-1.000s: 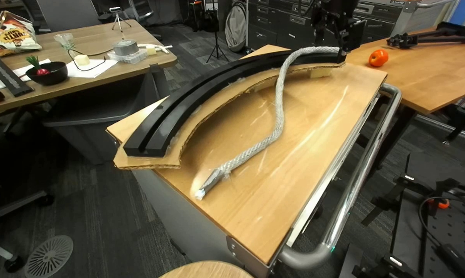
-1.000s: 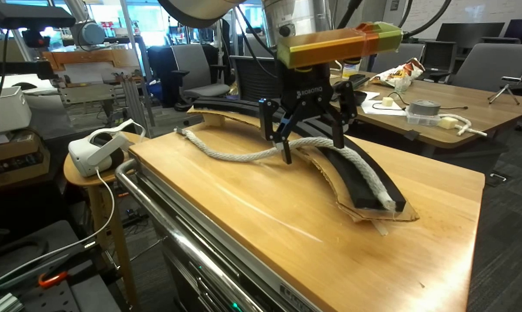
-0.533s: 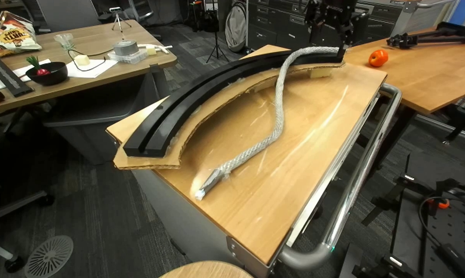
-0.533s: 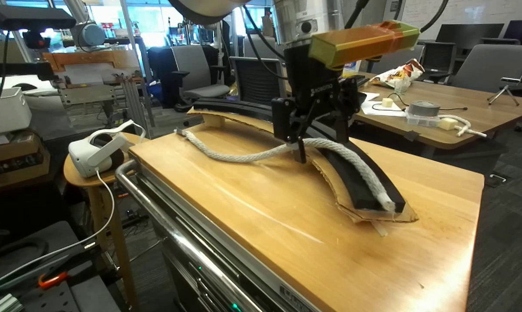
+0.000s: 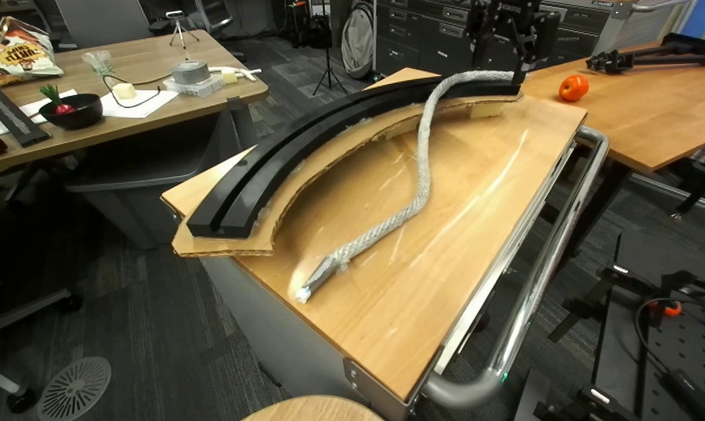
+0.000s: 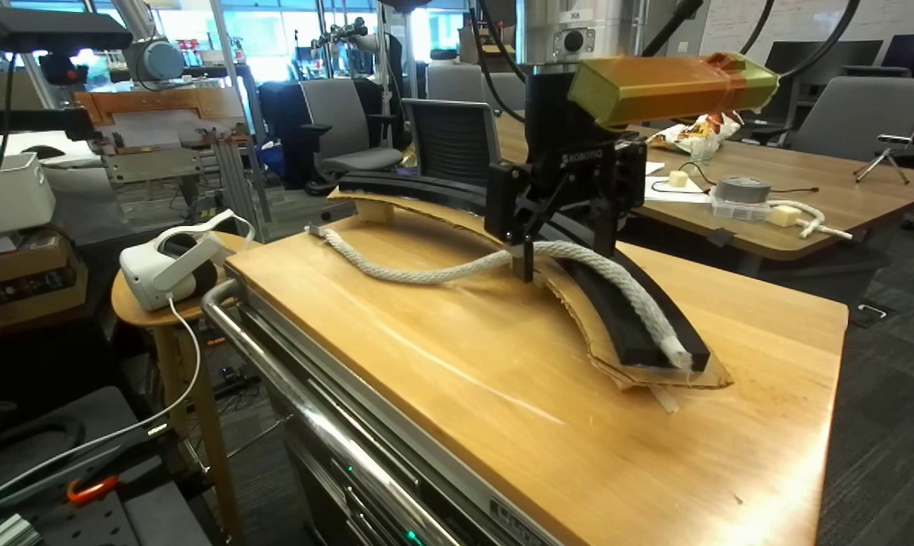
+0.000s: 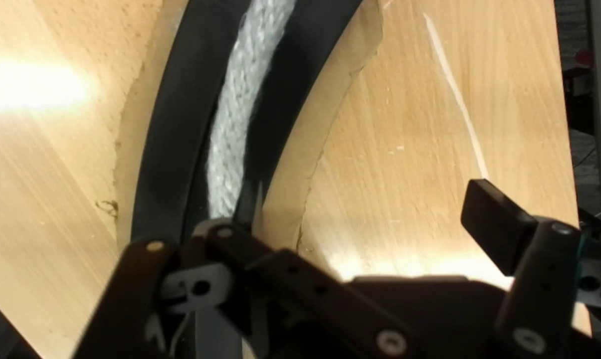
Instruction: Remove the rope from the curved board
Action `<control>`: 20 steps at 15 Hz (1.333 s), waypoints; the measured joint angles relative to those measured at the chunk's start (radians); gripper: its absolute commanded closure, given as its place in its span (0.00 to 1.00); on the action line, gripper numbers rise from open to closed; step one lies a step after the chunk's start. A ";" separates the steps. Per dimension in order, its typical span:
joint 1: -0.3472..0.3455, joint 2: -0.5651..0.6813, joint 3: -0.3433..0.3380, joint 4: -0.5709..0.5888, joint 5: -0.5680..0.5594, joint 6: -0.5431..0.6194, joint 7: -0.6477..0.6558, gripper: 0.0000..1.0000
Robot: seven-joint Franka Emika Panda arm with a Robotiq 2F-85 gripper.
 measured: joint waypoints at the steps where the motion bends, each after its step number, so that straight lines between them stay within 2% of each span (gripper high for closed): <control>1: -0.001 0.001 0.000 0.000 0.012 0.005 0.000 0.00; 7: -0.005 0.007 -0.001 0.033 0.019 0.015 0.021 0.00; 11: -0.005 0.056 0.002 0.086 0.010 0.012 0.067 0.00; 12: -0.005 0.078 0.003 0.105 0.006 0.010 0.083 0.18; 13: -0.004 0.100 0.005 0.124 0.005 0.008 0.095 0.26; 19: -0.007 0.207 0.009 0.222 0.005 -0.041 0.109 0.73; 20: -0.009 0.214 0.009 0.236 0.005 -0.049 0.109 0.76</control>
